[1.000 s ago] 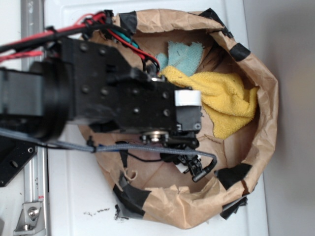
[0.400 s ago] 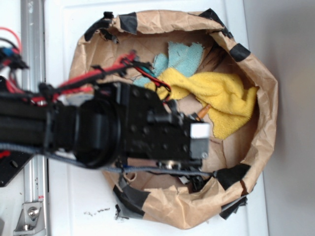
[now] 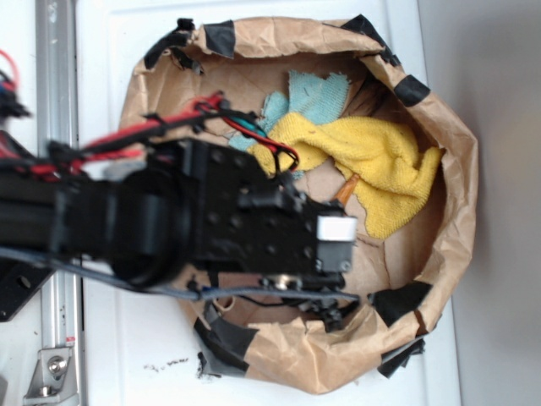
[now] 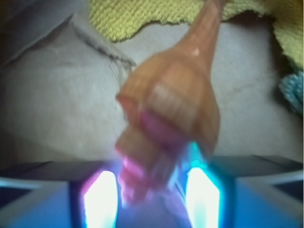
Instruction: Grab the shell.
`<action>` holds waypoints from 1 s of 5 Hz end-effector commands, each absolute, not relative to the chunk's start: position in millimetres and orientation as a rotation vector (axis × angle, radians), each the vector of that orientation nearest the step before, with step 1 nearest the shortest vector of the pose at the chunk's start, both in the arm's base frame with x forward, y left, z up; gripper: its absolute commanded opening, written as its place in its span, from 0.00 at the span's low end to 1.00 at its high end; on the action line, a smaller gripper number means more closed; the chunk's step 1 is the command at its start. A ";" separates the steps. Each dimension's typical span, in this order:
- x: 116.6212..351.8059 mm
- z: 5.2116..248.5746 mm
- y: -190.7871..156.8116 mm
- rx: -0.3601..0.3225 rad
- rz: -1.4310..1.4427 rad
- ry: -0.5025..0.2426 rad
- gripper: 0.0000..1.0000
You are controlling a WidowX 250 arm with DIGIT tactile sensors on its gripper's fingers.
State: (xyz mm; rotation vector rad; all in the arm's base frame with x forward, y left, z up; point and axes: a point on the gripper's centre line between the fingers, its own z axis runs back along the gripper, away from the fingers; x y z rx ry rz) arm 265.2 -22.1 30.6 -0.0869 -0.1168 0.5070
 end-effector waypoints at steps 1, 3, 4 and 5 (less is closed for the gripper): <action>260.8 95.4 11.6 -0.106 0.428 -0.210 0.00; 255.4 115.7 13.1 -0.116 0.481 -0.234 1.00; 263.2 90.4 7.7 -0.141 0.564 -0.229 1.00; 276.2 66.0 1.5 -0.110 0.574 -0.208 1.00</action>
